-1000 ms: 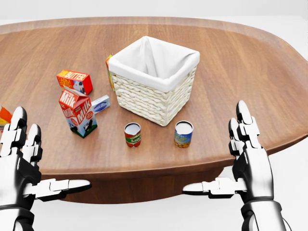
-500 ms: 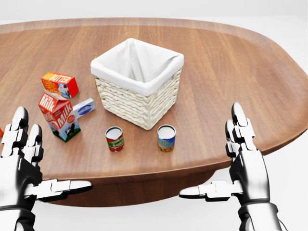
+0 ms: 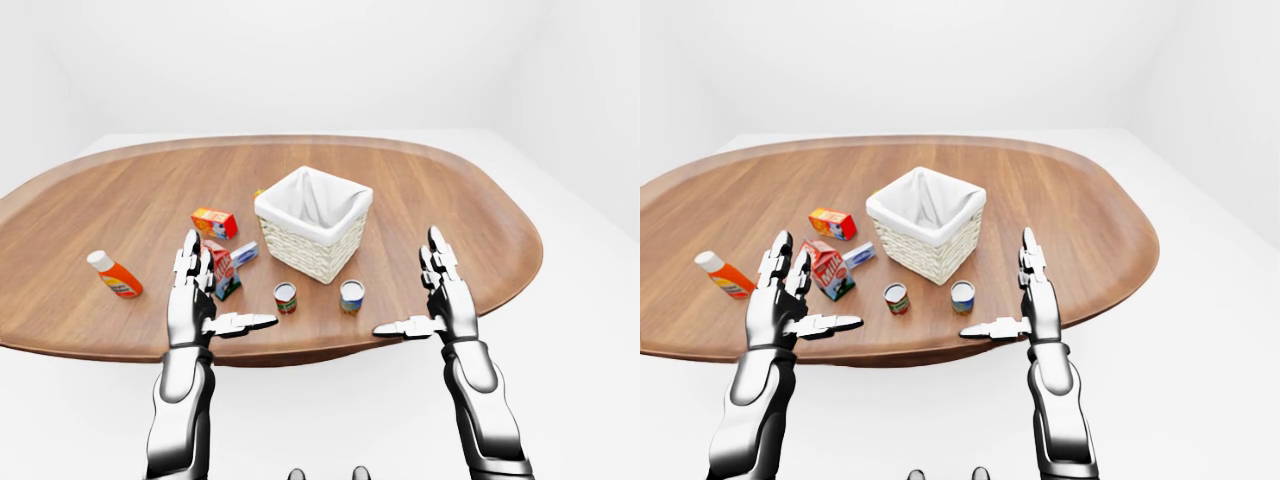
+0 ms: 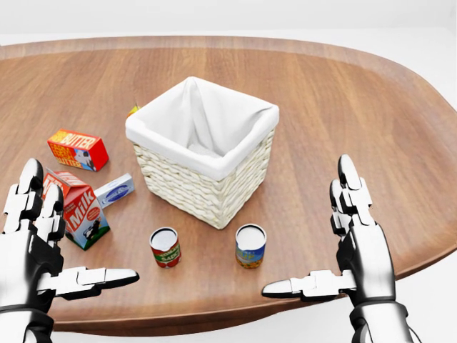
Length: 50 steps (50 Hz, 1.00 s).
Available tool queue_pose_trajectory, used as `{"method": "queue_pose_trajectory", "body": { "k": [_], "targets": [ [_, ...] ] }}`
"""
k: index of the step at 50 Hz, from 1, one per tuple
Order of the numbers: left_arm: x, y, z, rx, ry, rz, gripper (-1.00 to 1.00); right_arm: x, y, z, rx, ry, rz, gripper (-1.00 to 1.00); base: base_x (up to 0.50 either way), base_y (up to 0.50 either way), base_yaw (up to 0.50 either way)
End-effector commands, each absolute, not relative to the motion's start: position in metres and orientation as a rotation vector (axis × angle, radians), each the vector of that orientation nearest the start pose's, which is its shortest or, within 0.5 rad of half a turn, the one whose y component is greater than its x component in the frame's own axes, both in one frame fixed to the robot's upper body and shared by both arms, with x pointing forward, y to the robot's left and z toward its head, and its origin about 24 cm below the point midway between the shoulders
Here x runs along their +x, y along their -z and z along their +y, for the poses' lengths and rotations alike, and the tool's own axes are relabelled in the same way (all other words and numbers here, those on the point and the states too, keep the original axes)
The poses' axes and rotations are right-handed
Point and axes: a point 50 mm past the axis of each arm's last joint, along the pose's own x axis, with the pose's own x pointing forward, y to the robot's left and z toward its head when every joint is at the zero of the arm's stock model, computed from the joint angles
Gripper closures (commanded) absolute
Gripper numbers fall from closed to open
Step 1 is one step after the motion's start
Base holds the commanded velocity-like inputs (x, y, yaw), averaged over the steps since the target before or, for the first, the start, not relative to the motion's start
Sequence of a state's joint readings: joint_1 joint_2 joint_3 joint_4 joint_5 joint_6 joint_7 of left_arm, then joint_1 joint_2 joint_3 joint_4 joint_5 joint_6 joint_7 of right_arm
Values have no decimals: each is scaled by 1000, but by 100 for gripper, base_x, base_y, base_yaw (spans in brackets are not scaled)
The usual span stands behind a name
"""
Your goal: Pick up the alphabet soup, and put it in the basket.
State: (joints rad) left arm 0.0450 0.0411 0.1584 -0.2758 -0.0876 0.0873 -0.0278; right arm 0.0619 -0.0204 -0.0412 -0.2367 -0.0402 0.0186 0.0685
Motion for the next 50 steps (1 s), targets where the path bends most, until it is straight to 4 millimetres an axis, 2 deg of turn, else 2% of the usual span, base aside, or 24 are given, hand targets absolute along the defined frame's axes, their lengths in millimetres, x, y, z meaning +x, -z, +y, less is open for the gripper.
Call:
{"method": "queue_pose_trajectory", "body": {
  "k": [1,50],
  "targets": [
    [240,-88,194,-24,-123,-152,-100,240,-80,-162,-73,-12,-153,-100,33,0,0],
    [239,-89,194,-21,-125,-153,-100,240,-78,-161,-79,-12,-149,-100,29,0,0]
  ]
}}
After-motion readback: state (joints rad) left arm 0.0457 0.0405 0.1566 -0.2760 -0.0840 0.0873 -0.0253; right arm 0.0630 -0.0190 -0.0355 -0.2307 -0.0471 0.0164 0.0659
